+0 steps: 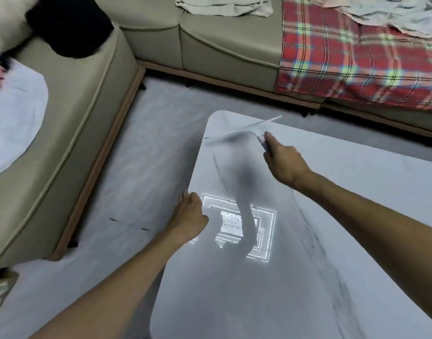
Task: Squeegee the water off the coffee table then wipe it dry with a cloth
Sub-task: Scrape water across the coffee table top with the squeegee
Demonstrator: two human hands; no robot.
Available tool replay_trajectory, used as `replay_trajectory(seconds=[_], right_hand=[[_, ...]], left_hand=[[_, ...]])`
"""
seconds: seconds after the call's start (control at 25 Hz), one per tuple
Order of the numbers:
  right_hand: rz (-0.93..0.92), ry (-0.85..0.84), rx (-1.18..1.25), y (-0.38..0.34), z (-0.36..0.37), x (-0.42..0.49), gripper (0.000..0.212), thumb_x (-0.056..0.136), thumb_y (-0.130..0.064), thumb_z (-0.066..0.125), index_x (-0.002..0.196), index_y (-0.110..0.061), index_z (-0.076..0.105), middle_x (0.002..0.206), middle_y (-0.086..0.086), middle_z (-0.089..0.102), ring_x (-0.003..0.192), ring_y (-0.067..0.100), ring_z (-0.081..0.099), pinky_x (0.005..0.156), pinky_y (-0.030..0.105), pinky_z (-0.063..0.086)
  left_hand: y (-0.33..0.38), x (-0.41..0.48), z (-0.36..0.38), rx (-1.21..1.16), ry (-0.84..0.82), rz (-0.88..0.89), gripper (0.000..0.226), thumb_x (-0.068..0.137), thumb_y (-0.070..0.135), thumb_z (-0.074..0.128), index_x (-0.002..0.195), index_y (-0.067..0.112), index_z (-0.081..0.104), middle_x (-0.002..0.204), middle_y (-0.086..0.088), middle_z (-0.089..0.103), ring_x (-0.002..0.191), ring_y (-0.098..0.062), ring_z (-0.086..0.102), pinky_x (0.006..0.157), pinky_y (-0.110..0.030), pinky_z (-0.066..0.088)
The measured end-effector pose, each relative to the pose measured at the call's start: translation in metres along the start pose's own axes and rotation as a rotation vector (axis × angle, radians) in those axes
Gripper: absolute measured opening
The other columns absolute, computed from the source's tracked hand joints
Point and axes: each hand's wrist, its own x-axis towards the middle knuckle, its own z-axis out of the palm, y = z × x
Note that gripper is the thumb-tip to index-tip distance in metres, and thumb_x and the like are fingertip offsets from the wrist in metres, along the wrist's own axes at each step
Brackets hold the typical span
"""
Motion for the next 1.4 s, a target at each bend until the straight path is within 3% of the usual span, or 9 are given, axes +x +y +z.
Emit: replay_trajectory(seconds=[0.2, 0.28, 0.48, 0.64, 0.72, 0.84, 1.0, 1.16, 1.4], right_hand=[[-0.048, 0.038, -0.044, -0.018, 0.019, 0.089, 0.039, 0.095, -0.014, 0.038, 0.134, -0.018, 0.038, 0.116, 0.022, 0.06, 0.103, 0.045, 0.052, 0.076, 0.039, 0.041], [-0.029, 0.011, -0.036, -0.017, 0.027, 0.106, 0.038, 0.093, -0.011, 0.037, 0.13, -0.019, 0.039, 0.114, 0.021, 0.06, 0.101, 0.044, 0.053, 0.074, 0.037, 0.042], [-0.021, -0.052, -0.071, -0.005, 0.044, 0.097, 0.058, 0.094, -0.009, 0.037, 0.149, -0.022, 0.025, 0.12, 0.026, 0.057, 0.104, 0.045, 0.052, 0.076, 0.037, 0.038], [-0.024, -0.093, -0.127, 0.003, 0.048, 0.04, 0.059, 0.091, -0.003, 0.04, 0.146, -0.023, 0.026, 0.08, 0.018, 0.052, 0.071, 0.037, 0.047, 0.064, 0.037, 0.04], [-0.021, -0.166, -0.142, 0.008, 0.037, 0.016, 0.056, 0.091, -0.005, 0.04, 0.143, -0.024, 0.029, 0.07, 0.009, 0.045, 0.066, 0.035, 0.047, 0.06, 0.035, 0.039], [-0.048, -0.163, -0.032, 0.016, 0.017, 0.006, 0.045, 0.094, -0.012, 0.043, 0.138, -0.024, 0.041, 0.083, 0.018, 0.062, 0.08, 0.042, 0.059, 0.065, 0.037, 0.046], [-0.08, -0.026, 0.059, 0.008, 0.014, 0.046, 0.04, 0.093, -0.009, 0.046, 0.133, -0.013, 0.044, 0.097, 0.023, 0.065, 0.088, 0.043, 0.056, 0.072, 0.038, 0.045], [-0.054, 0.002, 0.069, -0.004, 0.035, 0.079, 0.043, 0.098, -0.011, 0.039, 0.141, -0.011, 0.038, 0.109, 0.025, 0.064, 0.1, 0.045, 0.052, 0.081, 0.042, 0.045], [-0.048, -0.038, 0.098, 0.022, 0.051, 0.001, 0.047, 0.097, -0.01, 0.04, 0.141, -0.025, 0.039, 0.076, 0.01, 0.06, 0.066, 0.037, 0.051, 0.067, 0.041, 0.05]], left_hand=[[-0.011, 0.038, 0.012, -0.001, -0.012, 0.081, 0.02, 0.082, 0.008, 0.052, 0.101, 0.005, 0.046, 0.12, -0.008, 0.034, 0.119, -0.023, 0.034, 0.092, -0.028, 0.034], [-0.014, 0.047, 0.018, 0.014, -0.032, 0.094, 0.018, 0.082, 0.007, 0.05, 0.099, 0.005, 0.046, 0.117, -0.008, 0.036, 0.117, -0.024, 0.035, 0.096, -0.029, 0.034], [-0.017, 0.055, 0.022, 0.041, -0.047, 0.038, 0.02, 0.081, 0.005, 0.048, 0.101, 0.004, 0.047, 0.123, -0.01, 0.034, 0.125, -0.027, 0.031, 0.109, -0.034, 0.029], [-0.013, 0.058, 0.019, -0.015, -0.132, 0.019, 0.017, 0.08, 0.003, 0.046, 0.096, 0.004, 0.042, 0.136, -0.017, 0.026, 0.137, -0.029, 0.02, 0.112, -0.035, 0.028], [-0.009, 0.06, 0.016, -0.049, -0.185, -0.006, 0.017, 0.081, 0.003, 0.045, 0.097, 0.004, 0.041, 0.143, -0.022, 0.02, 0.142, -0.032, 0.011, 0.112, -0.035, 0.03], [-0.005, 0.061, 0.016, -0.04, -0.245, -0.04, 0.032, 0.082, 0.005, 0.043, 0.113, -0.003, 0.041, 0.149, -0.027, 0.007, 0.146, -0.035, 0.001, 0.114, -0.04, 0.029], [0.001, 0.065, 0.016, -0.013, -0.298, -0.058, 0.048, 0.085, 0.008, 0.042, 0.129, -0.007, 0.031, 0.152, -0.032, -0.008, 0.147, -0.034, -0.013, 0.116, -0.042, 0.026], [0.0, 0.069, 0.019, 0.005, -0.293, -0.073, 0.052, 0.086, 0.011, 0.043, 0.132, -0.007, 0.029, 0.153, -0.029, -0.003, 0.147, -0.036, -0.005, 0.116, -0.042, 0.027], [-0.002, 0.072, 0.02, 0.002, -0.309, -0.084, 0.055, 0.083, 0.011, 0.043, 0.133, -0.006, 0.028, 0.155, -0.029, -0.017, 0.147, -0.034, -0.015, 0.118, -0.042, 0.022]])
